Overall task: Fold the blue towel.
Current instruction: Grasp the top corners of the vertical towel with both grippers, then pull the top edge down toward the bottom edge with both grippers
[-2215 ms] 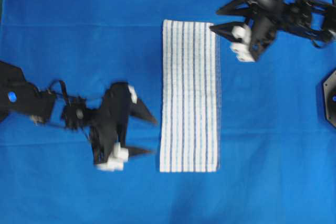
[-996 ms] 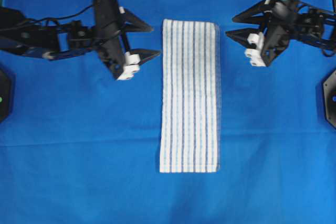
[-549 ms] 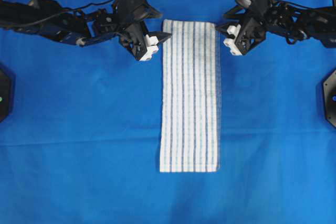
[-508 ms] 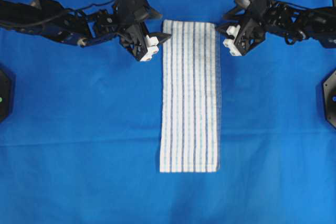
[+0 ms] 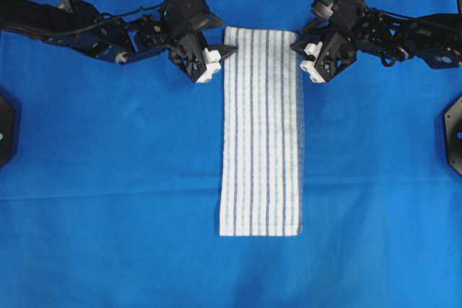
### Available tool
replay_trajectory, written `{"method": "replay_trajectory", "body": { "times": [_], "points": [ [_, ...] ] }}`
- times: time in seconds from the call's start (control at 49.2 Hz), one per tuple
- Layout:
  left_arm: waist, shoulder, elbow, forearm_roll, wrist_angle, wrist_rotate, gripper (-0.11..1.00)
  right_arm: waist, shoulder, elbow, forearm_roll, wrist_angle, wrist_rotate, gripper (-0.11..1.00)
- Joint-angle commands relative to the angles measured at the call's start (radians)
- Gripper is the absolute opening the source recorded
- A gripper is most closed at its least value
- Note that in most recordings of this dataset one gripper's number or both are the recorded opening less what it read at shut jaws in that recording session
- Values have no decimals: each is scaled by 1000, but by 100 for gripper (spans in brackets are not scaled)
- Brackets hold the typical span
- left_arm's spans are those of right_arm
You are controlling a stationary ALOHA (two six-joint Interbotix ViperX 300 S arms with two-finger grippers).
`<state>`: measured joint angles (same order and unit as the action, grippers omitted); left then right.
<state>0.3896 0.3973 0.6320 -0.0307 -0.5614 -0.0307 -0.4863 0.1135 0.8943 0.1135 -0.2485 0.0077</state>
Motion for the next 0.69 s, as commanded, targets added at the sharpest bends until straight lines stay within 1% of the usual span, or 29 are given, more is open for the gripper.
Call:
{"method": "replay_trajectory", "body": {
  "times": [0.0,0.163,0.203,0.264,0.305,0.325,0.386,0.427,0.447,0.467,0.488,0.671],
  "points": [
    [9,-12,-9,0,-6,-2,73,0,5,-20,8,-9,2,58],
    [6,-12,-5,0,8,-2,69,0,14,-20,14,-8,3,57],
    [5,-12,-5,-2,15,0,66,0,14,-21,15,-6,3,56],
    [3,-12,-6,0,29,0,55,3,14,-20,14,-3,3,52],
    [2,-11,-8,0,37,2,45,8,14,-21,12,-2,2,46],
    [2,-11,-9,0,38,2,40,9,14,-21,12,0,2,41],
    [0,-11,-11,0,40,3,22,15,14,-21,12,0,-2,22],
    [-2,-11,-11,0,40,3,13,18,14,-21,12,0,-3,12],
    [-2,-11,-12,0,40,3,9,20,14,-21,11,0,-2,8],
    [-3,-11,-11,0,40,3,6,20,14,-21,11,0,-2,7],
    [-3,-11,-11,2,40,3,4,20,14,-21,11,2,-2,8],
    [-11,-12,-9,2,41,3,4,21,14,-23,11,6,0,8]
  ]
}}
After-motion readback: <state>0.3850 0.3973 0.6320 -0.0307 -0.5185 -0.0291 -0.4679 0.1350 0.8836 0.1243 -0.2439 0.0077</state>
